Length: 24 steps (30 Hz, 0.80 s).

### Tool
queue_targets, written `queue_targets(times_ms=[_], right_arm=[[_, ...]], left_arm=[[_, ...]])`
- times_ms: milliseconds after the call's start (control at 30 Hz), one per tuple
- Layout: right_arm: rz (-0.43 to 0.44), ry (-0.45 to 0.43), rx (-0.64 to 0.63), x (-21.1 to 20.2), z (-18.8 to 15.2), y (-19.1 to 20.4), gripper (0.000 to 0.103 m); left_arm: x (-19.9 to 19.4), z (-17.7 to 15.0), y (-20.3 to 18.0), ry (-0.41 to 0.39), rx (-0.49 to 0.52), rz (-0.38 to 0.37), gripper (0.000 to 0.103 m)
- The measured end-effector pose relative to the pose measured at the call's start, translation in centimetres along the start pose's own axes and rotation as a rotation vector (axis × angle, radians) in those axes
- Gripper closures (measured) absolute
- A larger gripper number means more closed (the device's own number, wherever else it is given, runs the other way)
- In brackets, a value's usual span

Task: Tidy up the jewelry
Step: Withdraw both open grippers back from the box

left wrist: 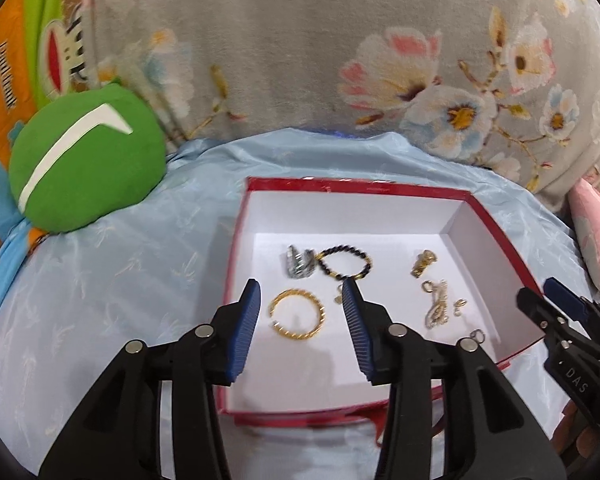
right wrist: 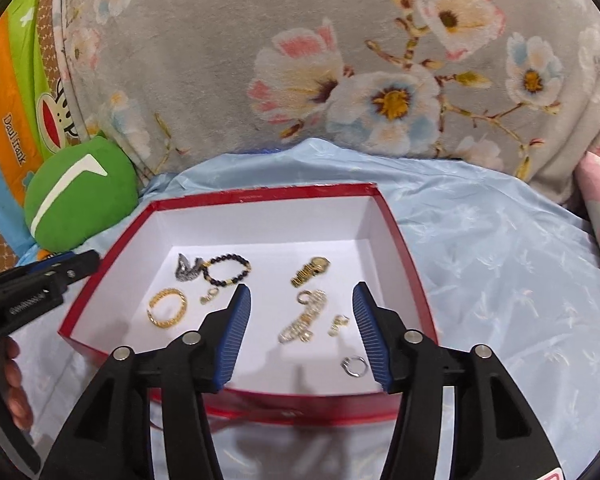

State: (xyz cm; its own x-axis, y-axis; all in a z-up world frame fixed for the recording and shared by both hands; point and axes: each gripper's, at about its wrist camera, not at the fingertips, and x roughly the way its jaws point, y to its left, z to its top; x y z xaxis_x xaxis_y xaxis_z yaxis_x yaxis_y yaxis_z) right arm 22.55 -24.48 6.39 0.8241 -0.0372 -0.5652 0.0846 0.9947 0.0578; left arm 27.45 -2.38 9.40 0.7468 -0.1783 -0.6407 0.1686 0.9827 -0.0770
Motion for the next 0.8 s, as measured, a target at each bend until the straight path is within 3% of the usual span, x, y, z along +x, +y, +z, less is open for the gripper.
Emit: queue_targets(times_ms=[400,633,800], right_arm=[[-0.072,0.035,0.013,-0.2,-1.5,-0.2,0.039],[-0.061,0.094,0.064,-0.1,-1.2,-0.2,0.034],[-0.067,0.129,0.045,-0.1,-1.5,0.1,0.031]], left_arm=[[0.5,-3.1,-0.9,0.06,-0.02,0.047,0.061],[0.6,-3.2,-2.3,0.096,0.05,0.088,0.045],[0.3,-3.2,-2.7,0.109,0.055,0.086,0.043]])
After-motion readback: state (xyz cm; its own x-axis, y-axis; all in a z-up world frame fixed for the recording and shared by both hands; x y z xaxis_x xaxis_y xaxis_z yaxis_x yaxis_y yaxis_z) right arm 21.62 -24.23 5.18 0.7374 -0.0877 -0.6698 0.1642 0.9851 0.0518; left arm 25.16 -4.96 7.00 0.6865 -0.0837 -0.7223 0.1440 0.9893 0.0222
